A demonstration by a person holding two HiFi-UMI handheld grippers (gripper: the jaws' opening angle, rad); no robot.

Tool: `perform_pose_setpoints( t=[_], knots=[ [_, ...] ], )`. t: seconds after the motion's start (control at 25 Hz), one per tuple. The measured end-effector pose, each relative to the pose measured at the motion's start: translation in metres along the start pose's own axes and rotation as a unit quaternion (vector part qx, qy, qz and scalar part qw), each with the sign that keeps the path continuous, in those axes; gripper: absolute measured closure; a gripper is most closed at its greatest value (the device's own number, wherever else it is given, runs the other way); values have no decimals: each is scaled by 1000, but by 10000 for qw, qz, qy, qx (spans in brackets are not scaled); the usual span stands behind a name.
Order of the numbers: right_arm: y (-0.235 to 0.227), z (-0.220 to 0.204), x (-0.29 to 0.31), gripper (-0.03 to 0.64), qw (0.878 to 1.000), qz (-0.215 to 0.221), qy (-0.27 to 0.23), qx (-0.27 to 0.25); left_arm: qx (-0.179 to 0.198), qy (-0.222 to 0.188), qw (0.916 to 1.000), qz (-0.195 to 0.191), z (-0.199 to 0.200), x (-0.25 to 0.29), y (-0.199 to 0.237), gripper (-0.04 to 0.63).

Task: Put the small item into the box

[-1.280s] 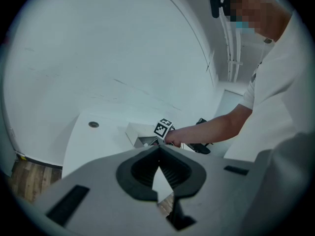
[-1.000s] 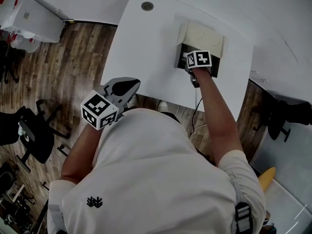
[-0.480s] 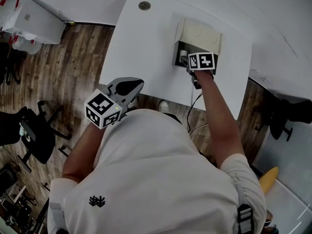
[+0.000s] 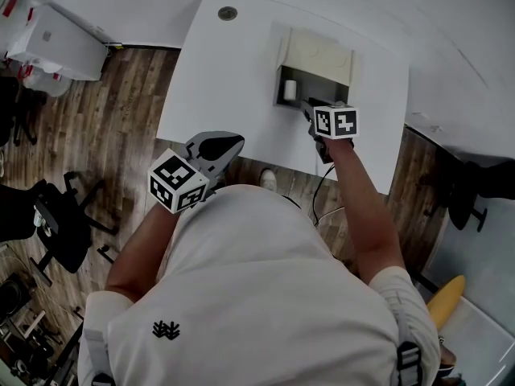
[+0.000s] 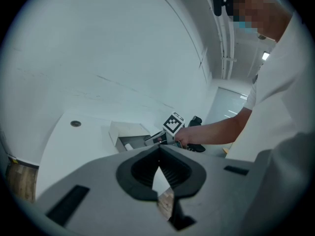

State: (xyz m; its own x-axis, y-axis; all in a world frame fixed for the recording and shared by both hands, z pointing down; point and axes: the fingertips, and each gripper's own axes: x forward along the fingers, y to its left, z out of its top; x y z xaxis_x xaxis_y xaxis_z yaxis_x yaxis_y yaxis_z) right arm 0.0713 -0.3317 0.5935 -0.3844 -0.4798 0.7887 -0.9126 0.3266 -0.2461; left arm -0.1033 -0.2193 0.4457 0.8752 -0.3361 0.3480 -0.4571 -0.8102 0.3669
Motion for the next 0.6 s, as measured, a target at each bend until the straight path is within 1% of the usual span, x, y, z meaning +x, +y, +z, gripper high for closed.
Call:
perform_pose_setpoints(
  t=[0.08, 0.16, 0.44, 0.6],
  knots=[
    [6, -3, -12, 578, 9998, 121, -169, -21, 22, 28, 10000, -31, -1, 6, -6, 589],
    [13, -9, -25, 599, 9990, 299, -319, 10, 62, 49, 10000, -57, -1, 13, -13, 589],
    [29, -40, -68, 610, 9952, 776, -597, 16, 134, 41, 9999, -57, 1, 38, -36, 588],
    [32, -53, -91, 611, 9923, 1006, -728, -18, 95, 4, 10000, -4, 4, 49, -49, 589]
  ],
)
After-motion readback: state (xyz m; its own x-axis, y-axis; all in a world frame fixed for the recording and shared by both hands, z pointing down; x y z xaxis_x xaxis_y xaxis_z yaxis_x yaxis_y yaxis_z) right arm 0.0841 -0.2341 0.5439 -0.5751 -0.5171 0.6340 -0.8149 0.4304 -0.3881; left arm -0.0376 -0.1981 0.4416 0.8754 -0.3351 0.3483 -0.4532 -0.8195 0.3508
